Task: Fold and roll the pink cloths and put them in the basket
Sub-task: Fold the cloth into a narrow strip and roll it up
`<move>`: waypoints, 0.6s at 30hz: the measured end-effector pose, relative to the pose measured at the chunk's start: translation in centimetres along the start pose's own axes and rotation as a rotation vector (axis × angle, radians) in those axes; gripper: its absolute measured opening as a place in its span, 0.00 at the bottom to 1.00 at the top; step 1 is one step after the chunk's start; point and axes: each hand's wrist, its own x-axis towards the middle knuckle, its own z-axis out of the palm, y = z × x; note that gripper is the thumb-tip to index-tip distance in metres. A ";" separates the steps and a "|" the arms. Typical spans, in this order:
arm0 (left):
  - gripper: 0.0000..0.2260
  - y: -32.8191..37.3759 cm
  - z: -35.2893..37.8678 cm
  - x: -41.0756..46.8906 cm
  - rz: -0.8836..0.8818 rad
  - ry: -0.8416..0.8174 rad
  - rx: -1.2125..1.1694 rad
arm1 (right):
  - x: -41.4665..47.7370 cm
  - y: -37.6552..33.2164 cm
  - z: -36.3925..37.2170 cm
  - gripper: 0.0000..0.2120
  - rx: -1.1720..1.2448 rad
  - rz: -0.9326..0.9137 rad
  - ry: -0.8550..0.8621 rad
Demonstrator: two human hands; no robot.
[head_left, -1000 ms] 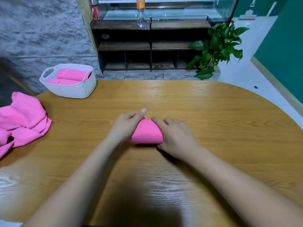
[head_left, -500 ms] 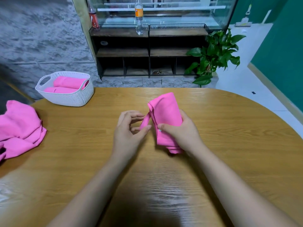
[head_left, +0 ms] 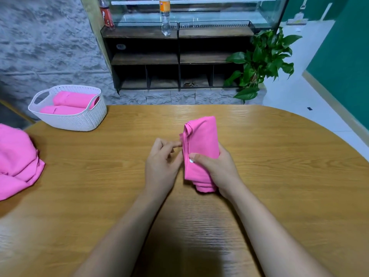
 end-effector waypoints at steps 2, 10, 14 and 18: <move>0.19 0.1 -0.2 -0.2 -0.002 0.016 -0.001 | 0.0 0.0 -0.1 0.23 -0.028 -0.013 -0.021; 0.06 -0.4 -0.5 -0.6 0.119 0.034 0.101 | -0.9 0.0 -0.7 0.28 -0.099 -0.037 -0.060; 0.02 0.1 -0.5 -1.1 0.029 0.059 0.064 | -1.1 0.2 -0.6 0.27 -0.098 -0.037 -0.037; 0.05 0.4 -0.8 -1.4 -0.131 0.058 -0.132 | -1.0 0.5 -0.5 0.26 -0.113 -0.058 0.011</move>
